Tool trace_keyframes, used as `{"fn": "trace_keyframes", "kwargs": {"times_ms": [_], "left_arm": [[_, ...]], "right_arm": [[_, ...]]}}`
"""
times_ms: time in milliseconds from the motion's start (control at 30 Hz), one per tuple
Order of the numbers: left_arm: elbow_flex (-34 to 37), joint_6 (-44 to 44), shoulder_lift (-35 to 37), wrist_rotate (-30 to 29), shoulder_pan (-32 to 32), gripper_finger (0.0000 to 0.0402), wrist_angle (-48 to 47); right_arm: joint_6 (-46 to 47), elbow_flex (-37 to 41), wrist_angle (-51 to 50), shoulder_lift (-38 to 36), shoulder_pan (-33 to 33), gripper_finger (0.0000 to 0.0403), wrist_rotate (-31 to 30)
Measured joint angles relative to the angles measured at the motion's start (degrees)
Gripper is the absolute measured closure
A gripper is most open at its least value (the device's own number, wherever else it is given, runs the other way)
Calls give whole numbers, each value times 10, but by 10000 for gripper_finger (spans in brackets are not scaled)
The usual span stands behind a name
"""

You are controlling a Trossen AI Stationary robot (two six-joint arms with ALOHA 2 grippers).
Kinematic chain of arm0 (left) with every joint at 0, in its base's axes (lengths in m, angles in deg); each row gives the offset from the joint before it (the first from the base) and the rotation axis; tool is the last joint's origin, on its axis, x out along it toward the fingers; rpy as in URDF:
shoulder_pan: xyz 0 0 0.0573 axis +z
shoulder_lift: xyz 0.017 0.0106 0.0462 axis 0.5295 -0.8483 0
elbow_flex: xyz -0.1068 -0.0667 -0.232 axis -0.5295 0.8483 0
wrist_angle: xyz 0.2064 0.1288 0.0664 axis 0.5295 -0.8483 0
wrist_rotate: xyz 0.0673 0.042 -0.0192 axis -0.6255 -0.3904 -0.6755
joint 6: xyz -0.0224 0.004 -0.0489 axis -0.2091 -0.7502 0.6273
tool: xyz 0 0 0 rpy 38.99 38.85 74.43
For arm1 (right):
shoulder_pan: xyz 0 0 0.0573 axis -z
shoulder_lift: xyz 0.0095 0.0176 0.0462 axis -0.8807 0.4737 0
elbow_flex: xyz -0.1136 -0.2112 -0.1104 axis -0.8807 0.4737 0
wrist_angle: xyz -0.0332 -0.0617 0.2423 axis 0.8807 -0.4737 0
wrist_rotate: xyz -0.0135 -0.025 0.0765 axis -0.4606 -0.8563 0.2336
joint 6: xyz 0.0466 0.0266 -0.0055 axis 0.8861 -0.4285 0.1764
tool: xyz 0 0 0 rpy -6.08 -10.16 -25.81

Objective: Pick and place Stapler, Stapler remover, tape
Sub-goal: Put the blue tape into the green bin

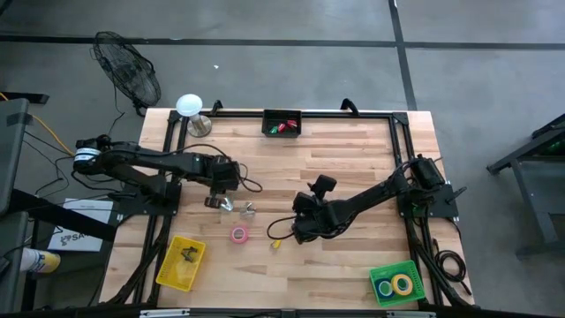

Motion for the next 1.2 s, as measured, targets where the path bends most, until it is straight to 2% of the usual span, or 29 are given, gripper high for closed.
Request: {"fn": "trace_keyframes", "kwargs": {"times_ms": [100, 200, 567, 733, 867, 1200], "left_arm": [[-19, -32, 16, 15, 0, 367, 43], [-26, -70, 34, 60, 0, 363, 102], [-28, -156, 65, 361, 0, 360, 345], [-28, -159, 65, 425, 0, 359, 393], [-28, -159, 65, 442, 0, 359, 411], [-28, -159, 65, 447, 0, 359, 420]], "right_arm": [[14, 0, 0, 0, 0, 210, -29], [15, 0, 1, 0, 0, 210, -54], [-36, 1, 41, 0, -14, 210, -181], [-114, 1, 111, -1, -33, 210, -252], [-201, 1, 176, -12, -44, 210, -241], [-458, 0, 412, -49, -55, 210, -100]]}}
